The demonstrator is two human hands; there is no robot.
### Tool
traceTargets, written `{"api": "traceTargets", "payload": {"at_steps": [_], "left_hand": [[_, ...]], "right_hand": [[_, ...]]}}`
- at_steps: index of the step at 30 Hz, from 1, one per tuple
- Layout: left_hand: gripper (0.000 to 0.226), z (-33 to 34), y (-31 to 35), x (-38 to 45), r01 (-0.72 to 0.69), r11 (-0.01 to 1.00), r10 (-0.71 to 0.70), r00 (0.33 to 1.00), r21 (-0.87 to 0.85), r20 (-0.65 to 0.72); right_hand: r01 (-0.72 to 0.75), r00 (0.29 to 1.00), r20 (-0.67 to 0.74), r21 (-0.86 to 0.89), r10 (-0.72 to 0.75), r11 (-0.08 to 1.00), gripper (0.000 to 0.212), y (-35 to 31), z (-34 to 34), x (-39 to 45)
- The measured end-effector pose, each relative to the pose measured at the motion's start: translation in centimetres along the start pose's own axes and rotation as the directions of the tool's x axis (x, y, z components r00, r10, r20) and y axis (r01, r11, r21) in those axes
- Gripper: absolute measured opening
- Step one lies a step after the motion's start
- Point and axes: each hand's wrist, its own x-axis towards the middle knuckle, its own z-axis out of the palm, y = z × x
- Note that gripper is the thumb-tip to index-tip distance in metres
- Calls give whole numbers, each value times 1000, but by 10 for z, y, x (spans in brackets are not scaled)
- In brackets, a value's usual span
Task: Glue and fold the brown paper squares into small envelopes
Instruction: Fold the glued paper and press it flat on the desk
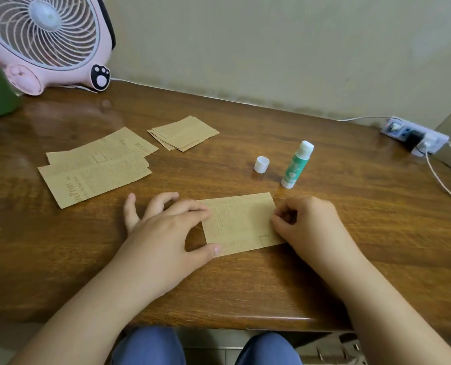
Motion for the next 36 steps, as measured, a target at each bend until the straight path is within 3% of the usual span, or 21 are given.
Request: {"api": "traceTargets", "payload": {"at_steps": [3,7,10,13,18,22,25,27,36], "left_hand": [[74,0,-1,1,13,1000,-13,1000,13,-2],[72,-1,0,1,20,1000,-21,1000,21,10],[72,-1,0,0,23,1000,-23,1000,20,9],[75,0,-1,1,22,1000,-22,1000,19,-12],[103,2,-2,1,3,999,-2,1000,43,-22],[77,-2,1,-1,10,999,-11,1000,31,5],[72,-3,1,-1,13,1000,-14,1000,20,11],[72,-2,0,-1,18,1000,-18,1000,11,7],[73,-1,1,1,24,999,-24,1000,28,16]], "right_hand": [[115,993,4,29,-115,993,8,-27,6,5],[283,955,66,77,-288,956,10,-64,25,8],[216,972,72,98,-224,971,8,-52,27,12],[46,998,29,73,-49,996,5,-16,13,12],[-50,999,9,-18,51,999,7,6,-4,14],[120,992,-44,82,-117,989,5,-29,9,18],[256,965,38,88,-260,963,8,-61,24,22],[277,957,70,57,-280,959,11,-66,30,26],[-32,999,6,14,32,999,7,6,3,28]]}}
